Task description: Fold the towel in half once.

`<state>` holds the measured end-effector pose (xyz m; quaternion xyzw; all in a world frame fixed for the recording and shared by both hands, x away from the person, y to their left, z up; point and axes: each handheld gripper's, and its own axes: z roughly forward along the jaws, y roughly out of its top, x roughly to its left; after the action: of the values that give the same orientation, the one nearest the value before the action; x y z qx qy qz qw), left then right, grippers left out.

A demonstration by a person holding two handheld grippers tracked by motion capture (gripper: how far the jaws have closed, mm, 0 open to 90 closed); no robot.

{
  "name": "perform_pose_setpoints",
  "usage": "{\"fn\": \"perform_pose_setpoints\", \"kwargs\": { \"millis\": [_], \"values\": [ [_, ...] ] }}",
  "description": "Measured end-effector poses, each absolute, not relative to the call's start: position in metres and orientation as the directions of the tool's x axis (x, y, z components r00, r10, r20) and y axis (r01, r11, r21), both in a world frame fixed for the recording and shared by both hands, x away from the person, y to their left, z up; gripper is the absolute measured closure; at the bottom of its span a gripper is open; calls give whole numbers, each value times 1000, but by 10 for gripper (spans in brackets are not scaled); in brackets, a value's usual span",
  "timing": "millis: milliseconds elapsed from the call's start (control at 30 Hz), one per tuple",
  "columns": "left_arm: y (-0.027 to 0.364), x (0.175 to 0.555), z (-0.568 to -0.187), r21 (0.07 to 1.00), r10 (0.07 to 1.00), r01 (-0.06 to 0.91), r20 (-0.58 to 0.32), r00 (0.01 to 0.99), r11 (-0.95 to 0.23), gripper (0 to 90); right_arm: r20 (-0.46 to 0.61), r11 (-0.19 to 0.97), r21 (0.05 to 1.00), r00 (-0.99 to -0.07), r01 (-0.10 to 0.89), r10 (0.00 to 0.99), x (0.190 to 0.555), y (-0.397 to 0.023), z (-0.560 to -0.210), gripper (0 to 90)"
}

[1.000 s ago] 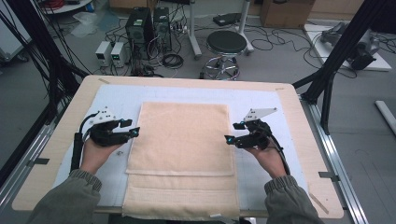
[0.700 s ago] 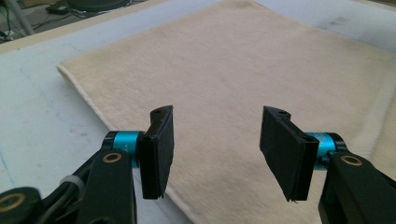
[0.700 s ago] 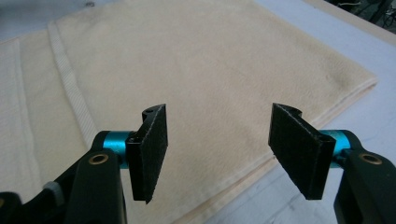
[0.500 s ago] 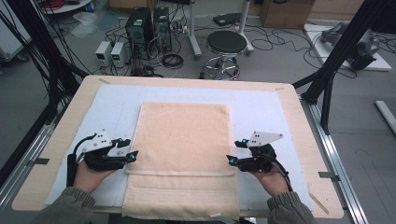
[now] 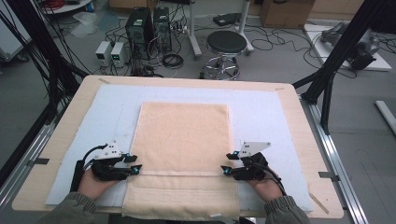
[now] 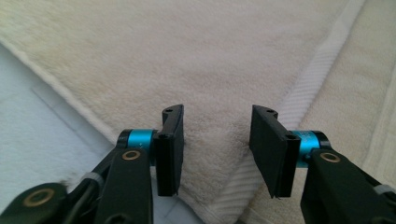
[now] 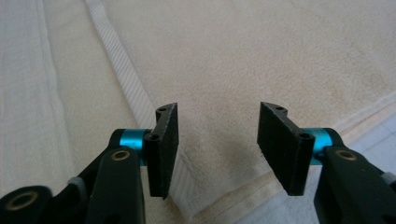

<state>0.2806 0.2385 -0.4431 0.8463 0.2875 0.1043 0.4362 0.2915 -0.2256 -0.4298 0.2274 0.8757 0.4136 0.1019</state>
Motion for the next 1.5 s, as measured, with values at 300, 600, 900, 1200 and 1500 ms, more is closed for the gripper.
{"fn": "perform_pose_setpoints", "kwargs": {
  "millis": [300, 600, 900, 1200, 1500],
  "values": [
    [232, 280, -443, 790, 583, 373, -24, 812, -487, 740, 24, 596, 737, -893, 320, 449, 295, -222, -440, 741],
    [231, 282, -438, 788, 588, 369, -11, 809, -493, 845, 23, 606, 735, -904, 305, 428, 298, -221, -437, 853],
    [235, 280, -414, 844, 600, 331, -14, 800, -422, 854, 54, 529, 794, -901, 299, 430, 298, -232, -416, 856],
    [237, 262, -392, 868, 577, 279, 11, 817, -411, 854, 37, 488, 835, -911, 254, 411, 283, -242, -389, 856],
    [236, 212, -386, 856, 527, 256, 23, 849, -449, 854, 20, 489, 848, -934, 205, 357, 234, -249, -376, 856]
  ]
}}
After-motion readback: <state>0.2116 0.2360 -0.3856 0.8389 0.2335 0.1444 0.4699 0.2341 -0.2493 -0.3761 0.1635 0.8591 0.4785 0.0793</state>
